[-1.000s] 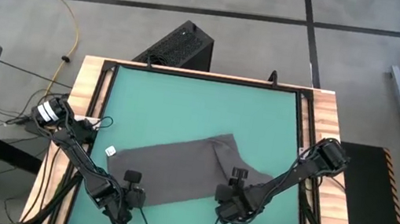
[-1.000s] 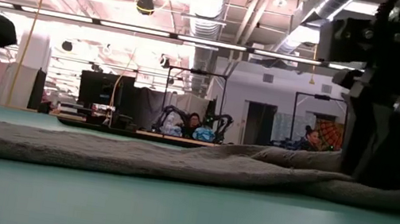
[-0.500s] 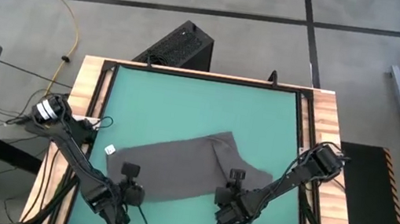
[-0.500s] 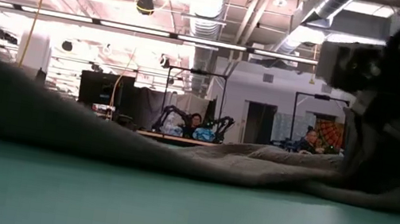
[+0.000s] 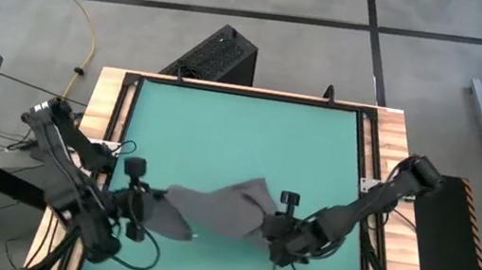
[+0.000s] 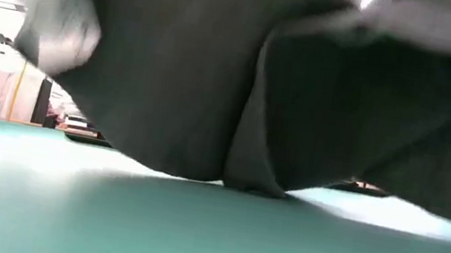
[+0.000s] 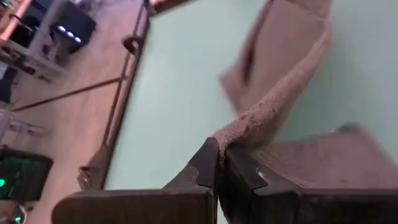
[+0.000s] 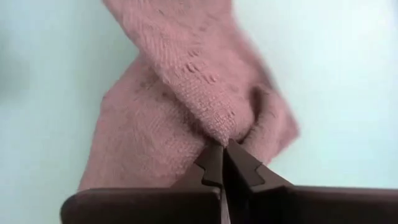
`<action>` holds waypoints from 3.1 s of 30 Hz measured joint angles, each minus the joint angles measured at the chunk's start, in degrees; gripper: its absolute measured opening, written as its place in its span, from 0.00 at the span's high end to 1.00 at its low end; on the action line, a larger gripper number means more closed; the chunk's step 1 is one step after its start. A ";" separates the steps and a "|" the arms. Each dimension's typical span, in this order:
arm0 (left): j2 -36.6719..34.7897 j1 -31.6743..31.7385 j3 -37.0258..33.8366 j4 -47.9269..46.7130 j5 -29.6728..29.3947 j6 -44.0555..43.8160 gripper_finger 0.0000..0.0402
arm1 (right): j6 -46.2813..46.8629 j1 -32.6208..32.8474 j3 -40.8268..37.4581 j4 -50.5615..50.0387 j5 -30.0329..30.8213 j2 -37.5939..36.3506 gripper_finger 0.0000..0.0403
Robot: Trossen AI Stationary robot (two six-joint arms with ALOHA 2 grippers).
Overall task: Roll towel
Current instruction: Fold the gray towel
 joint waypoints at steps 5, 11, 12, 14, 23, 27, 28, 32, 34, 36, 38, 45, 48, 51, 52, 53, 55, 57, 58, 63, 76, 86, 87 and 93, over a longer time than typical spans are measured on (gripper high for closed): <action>-3.02 -0.17 7.11 -1.76 -3.11 4.16 1.00 | 0.25 0.13 0.07 0.81 -1.51 -6.25 0.94; -5.68 -0.17 9.63 -1.81 -4.59 6.59 1.00 | -1.88 0.06 0.04 -0.41 -2.74 -7.09 0.83; -6.16 -0.17 9.63 -1.87 -4.64 6.54 1.00 | -1.86 0.06 0.04 -0.62 -2.73 -6.91 0.79; -6.81 -0.17 9.63 -1.90 -4.65 6.28 1.00 | -1.83 0.08 -0.09 -1.08 -2.74 -6.58 0.72; -7.05 0.82 9.63 -1.96 -3.89 5.62 1.00 | 3.43 0.46 -3.96 -0.24 -2.95 -1.73 0.43; -7.02 2.72 9.63 -2.01 -3.14 6.45 1.00 | -0.22 1.75 -3.96 12.74 -3.85 3.03 0.41; -7.02 3.34 9.63 -2.02 -3.08 6.90 1.00 | -2.18 2.23 -3.94 17.11 -3.67 4.70 0.41; -7.10 6.33 9.63 -1.76 -2.97 8.93 1.00 | -8.67 3.25 -3.79 30.49 -3.49 13.54 0.43; -7.26 7.85 9.63 -0.79 -2.89 10.11 1.00 | -10.17 3.06 -3.85 33.05 -3.42 17.46 0.45; -7.32 9.51 10.39 0.22 -2.72 12.29 1.00 | -10.24 2.56 -3.75 33.63 -2.72 20.07 0.48; -7.28 10.70 12.49 1.43 -1.87 14.30 1.00 | -10.25 1.78 -3.58 34.33 -2.57 21.40 0.50; -7.17 12.44 23.60 5.96 -1.44 22.13 1.00 | -10.69 -2.18 -3.48 29.82 -3.34 22.32 0.59; -7.28 12.33 28.07 7.75 -1.55 23.83 1.00 | -10.56 -3.67 -3.57 24.60 -3.77 22.36 0.63; -7.28 11.09 31.41 8.18 -1.54 24.07 1.00 | -10.45 -4.60 -4.09 23.68 -4.05 22.34 0.65; -7.28 10.71 32.02 8.18 -1.66 24.07 1.00 | -10.47 -4.70 -4.24 23.63 -4.04 22.34 0.66; -7.30 10.36 32.25 8.25 -1.78 24.07 1.00 | -10.68 -4.83 -4.24 23.48 -4.04 22.32 0.67; -7.27 10.01 32.23 7.96 -1.76 24.07 1.00 | -11.44 -4.87 -4.26 23.20 -4.06 22.11 0.67; -7.15 9.63 32.17 7.60 -1.74 24.03 1.00 | -11.93 -4.88 -4.31 21.98 -4.14 21.45 0.67; -7.13 9.58 32.16 7.60 -1.89 24.07 1.00 | -11.93 -4.84 -4.40 20.49 -4.15 20.77 0.67; -7.65 9.58 32.16 7.79 -5.91 24.57 1.00 | -9.02 -3.74 -4.39 9.85 -2.66 16.46 0.67; -11.13 9.58 32.16 7.74 -9.47 23.11 1.00 | -9.70 0.05 -14.22 45.02 0.43 9.98 0.67; -10.95 9.58 32.16 7.70 -9.42 22.58 1.00 | -23.83 -3.37 -14.37 70.85 5.25 23.17 0.67; -10.95 9.58 32.16 7.70 -9.41 22.73 1.00 | -23.67 -4.21 -14.36 71.23 5.22 23.89 0.67; -11.13 9.58 32.16 7.70 -9.43 23.15 1.00 | -21.89 -8.14 -14.36 73.13 4.99 27.81 0.67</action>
